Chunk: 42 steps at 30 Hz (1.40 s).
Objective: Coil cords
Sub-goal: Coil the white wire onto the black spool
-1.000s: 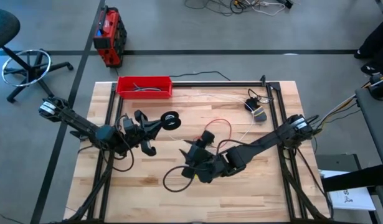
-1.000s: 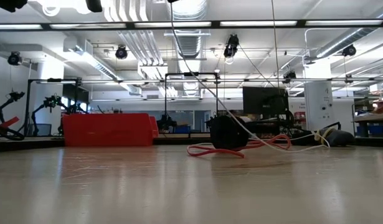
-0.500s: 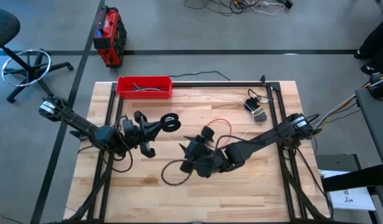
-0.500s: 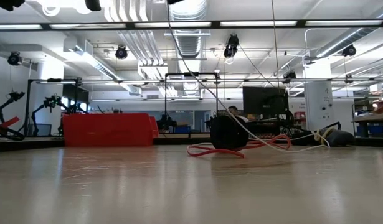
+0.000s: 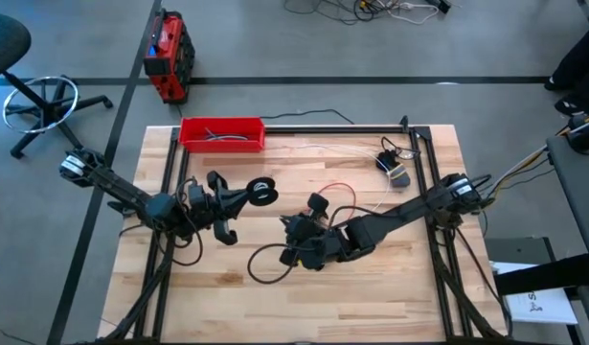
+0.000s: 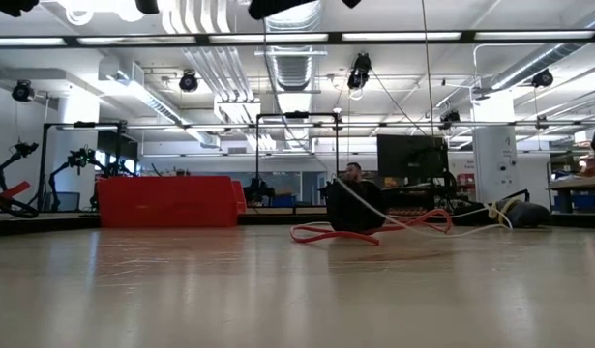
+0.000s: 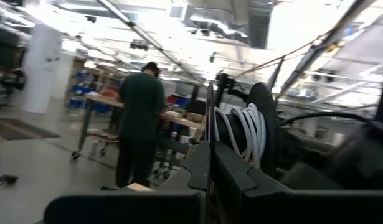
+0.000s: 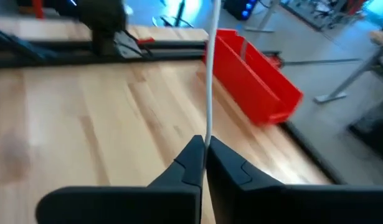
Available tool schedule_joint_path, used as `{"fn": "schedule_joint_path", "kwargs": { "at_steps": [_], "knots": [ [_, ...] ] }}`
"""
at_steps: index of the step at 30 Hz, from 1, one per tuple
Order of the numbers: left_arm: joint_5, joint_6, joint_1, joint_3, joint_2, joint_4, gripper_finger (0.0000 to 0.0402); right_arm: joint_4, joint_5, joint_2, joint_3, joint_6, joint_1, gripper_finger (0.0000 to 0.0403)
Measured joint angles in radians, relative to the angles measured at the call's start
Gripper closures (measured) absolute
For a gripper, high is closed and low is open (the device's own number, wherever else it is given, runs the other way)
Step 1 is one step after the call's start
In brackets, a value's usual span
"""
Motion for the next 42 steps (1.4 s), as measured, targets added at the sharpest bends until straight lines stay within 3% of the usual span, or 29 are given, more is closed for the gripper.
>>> {"fn": "schedule_joint_path", "kwargs": {
  "at_steps": [6,15,26,37,42],
  "knots": [
    [0.041,0.082,-0.017,0.000,-0.014,-0.036,0.0401,-0.264,0.025,-0.045,0.078,0.042,-0.002,0.0400],
    [0.102,0.168,-0.014,-0.001,-0.011,-0.212,0.0401,-0.581,0.013,-0.061,0.356,0.093,-0.007,0.0402],
    [0.082,0.200,0.000,0.000,-0.006,-0.266,0.0401,-0.560,-0.116,-0.060,0.462,0.164,-0.011,0.0403],
    [-0.038,0.186,0.082,0.004,0.143,-0.304,0.0401,-0.477,-0.128,0.013,0.443,0.304,-0.044,0.0403],
    [-0.145,0.148,0.084,0.049,0.209,-0.301,0.0401,-0.467,-0.139,0.056,0.443,0.336,-0.070,0.0403]
  ]
}}
